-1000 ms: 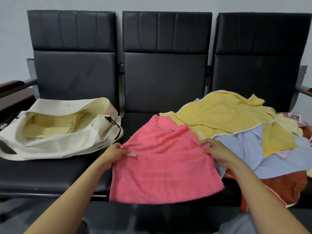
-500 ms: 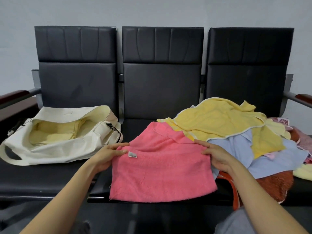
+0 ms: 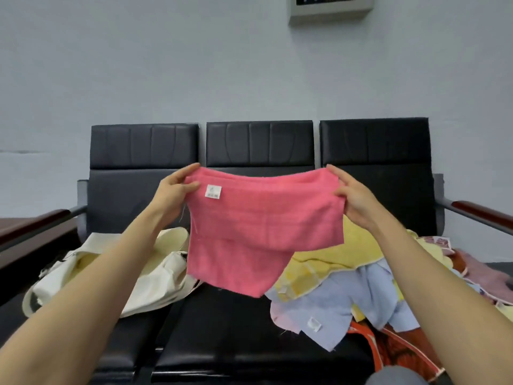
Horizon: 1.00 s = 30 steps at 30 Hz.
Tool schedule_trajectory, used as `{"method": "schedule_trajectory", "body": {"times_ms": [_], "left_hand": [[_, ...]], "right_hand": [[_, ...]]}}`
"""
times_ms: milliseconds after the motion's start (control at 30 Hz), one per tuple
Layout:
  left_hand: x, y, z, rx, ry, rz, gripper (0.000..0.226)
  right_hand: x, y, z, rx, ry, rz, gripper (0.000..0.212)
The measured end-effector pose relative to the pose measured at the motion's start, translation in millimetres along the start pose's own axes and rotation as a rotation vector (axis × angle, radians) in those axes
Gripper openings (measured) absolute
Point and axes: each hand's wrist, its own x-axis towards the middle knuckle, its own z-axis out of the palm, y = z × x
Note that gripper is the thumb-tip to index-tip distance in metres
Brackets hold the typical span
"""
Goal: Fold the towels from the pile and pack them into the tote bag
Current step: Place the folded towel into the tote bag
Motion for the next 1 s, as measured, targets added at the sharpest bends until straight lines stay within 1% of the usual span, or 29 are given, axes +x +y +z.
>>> {"method": "schedule_trajectory", "body": {"times_ms": [67,167,267,333,433,500,567,633,767,900,1000], "left_hand": [[3,20,-5,0.01,0.007,0.048,0.046],[4,33,-9,0.066,0.019,0.093,0.039],[3,42,-13,0.072,0.078,0.132,0.032],[5,45,-14,0.048,0.133,0.134,0.026],[6,44,-12,0.049,0.166,0.088,0.023],[9,39,-11,0.11,0.165,0.056,0.023],[15,32,-11,0.163,0.161,0.04,0.022],[22,25,-9,0.157,0.162,0.032,0.021],[30,17,-7,0.112,0.172,0.059,0.028],[33,21,-10,0.015,0.163,0.048,0.024],[30,24,-16,0.095,0.148,0.08,0.028]], "right_hand": [[-3,-23,2,-0.059,0.049,-0.111,0.061],[-11,-42,10,-0.22,0.107,-0.215,0.055],[-14,-46,16,-0.158,0.176,-0.283,0.046],[-11,-44,17,-0.115,0.204,-0.268,0.041],[-3,-34,15,-0.104,0.192,-0.125,0.037],[3,-25,11,-0.092,0.199,-0.05,0.033],[9,-19,8,-0.088,0.228,-0.027,0.03],[14,-17,8,-0.086,0.232,-0.024,0.03],[21,-22,15,-0.067,0.198,-0.062,0.031],[22,-29,20,-0.029,0.148,-0.145,0.029],[19,-31,20,-0.073,0.196,-0.18,0.027]]}}
